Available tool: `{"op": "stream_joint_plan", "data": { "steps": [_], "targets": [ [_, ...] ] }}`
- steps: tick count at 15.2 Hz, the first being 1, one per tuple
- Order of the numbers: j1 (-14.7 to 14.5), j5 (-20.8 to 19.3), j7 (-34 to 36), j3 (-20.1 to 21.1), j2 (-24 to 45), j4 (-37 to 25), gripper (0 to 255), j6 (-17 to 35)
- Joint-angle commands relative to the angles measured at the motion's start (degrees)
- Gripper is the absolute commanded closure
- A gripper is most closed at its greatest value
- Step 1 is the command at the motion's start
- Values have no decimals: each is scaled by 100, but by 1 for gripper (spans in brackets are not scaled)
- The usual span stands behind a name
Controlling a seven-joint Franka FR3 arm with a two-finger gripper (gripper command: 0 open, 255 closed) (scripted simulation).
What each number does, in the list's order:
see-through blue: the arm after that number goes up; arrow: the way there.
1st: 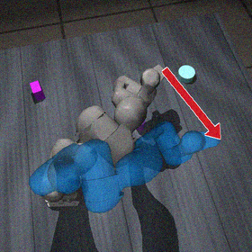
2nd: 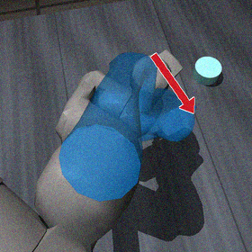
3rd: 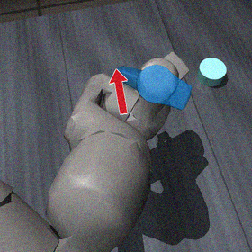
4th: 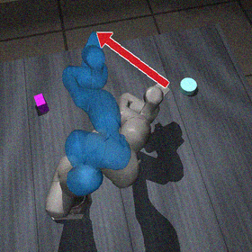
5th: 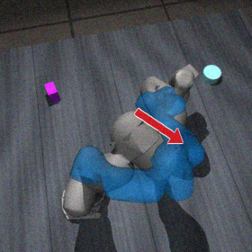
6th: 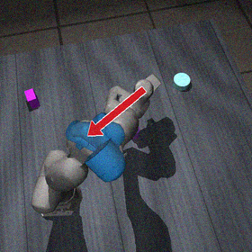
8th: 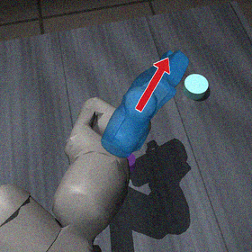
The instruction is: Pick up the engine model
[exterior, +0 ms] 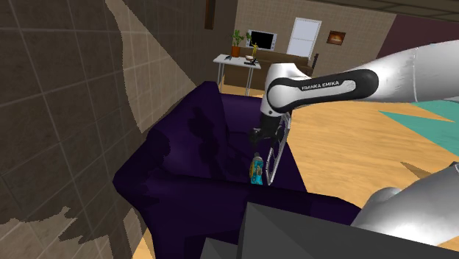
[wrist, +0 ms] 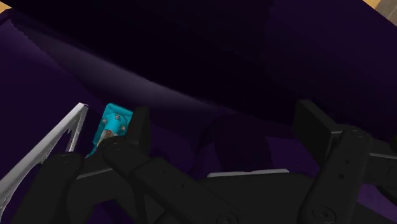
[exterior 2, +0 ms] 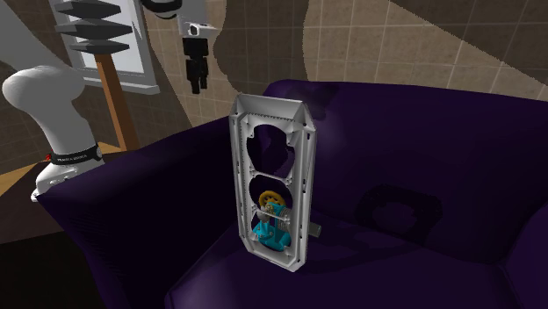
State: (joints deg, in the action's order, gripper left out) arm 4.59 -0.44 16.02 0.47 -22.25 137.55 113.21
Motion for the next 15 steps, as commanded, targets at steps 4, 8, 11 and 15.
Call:
{"op": "stream_joint_plan", "data": {
  "steps": [4, 8, 11, 15],
  "targets": [
    [237, -19, 435, -126, 1030, -354, 0, 679],
    [389, 6, 770, -243, 1847, -733, 0, 1114],
    [493, 54, 996, -345, 2450, -1063, 0, 1384],
    [633, 165, 1261, -487, 3238, -1559, 0, 1673]
  ]
}}
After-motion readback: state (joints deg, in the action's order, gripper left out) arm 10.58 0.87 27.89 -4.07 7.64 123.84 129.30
